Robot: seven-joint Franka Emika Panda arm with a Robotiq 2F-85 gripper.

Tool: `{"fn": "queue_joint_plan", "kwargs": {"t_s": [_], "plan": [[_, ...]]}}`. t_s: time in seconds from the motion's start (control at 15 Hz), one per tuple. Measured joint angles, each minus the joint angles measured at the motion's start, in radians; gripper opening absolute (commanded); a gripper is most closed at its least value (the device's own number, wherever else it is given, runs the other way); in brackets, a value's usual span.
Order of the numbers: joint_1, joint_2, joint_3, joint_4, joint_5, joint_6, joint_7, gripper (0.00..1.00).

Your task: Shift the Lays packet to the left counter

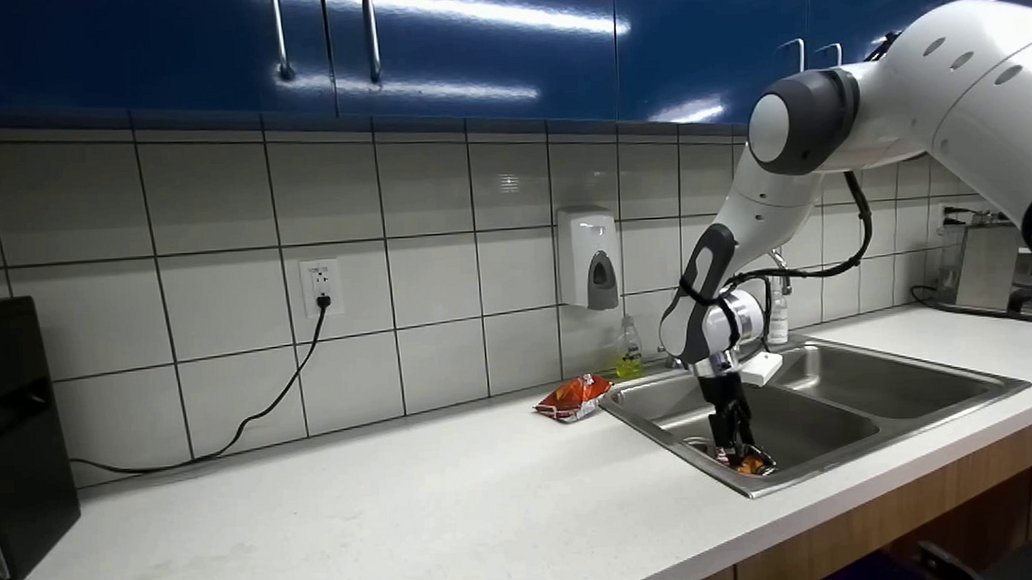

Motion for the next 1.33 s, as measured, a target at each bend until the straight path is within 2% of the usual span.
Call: {"fn": "queue_joint_plan", "kwargs": {"t_s": [0.6,1.33], "plan": [[-0.043,0.000,0.011,0.050,0.001,-0.068,-0.171,1.00],[-0.042,0.007,0.019,0.079,0.000,-0.090,-0.299,1.00]]}}
